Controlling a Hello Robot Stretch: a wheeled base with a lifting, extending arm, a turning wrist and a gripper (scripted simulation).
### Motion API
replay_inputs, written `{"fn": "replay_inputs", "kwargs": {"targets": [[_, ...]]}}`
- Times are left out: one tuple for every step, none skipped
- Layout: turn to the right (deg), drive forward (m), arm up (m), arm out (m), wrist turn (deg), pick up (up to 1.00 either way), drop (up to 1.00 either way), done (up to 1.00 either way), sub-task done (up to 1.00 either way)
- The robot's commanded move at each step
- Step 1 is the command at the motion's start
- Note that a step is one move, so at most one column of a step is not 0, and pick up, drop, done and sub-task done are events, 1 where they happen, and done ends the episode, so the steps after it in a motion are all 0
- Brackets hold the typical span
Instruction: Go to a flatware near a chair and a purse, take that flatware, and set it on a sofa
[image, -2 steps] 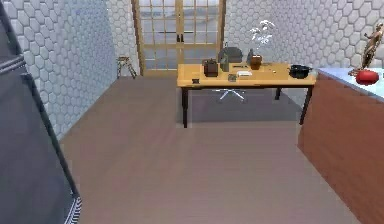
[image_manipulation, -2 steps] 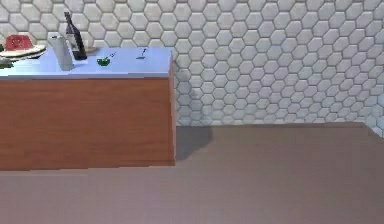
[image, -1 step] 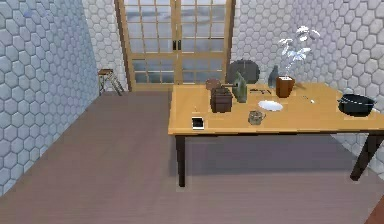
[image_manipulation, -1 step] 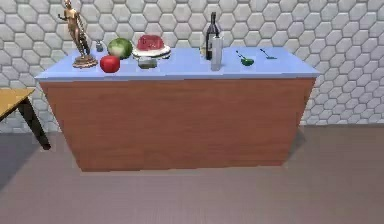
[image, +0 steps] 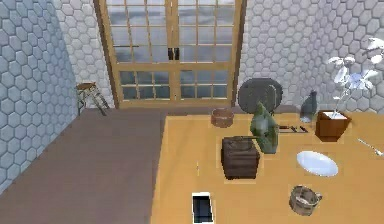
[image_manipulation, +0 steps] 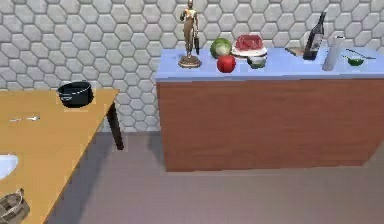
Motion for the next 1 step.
{"fn": "replay_inputs", "kwargs": {"targets": [[45.0,0.0,0.0,0.0,0.0,0.0,0.0,0.0,0.0]]}}
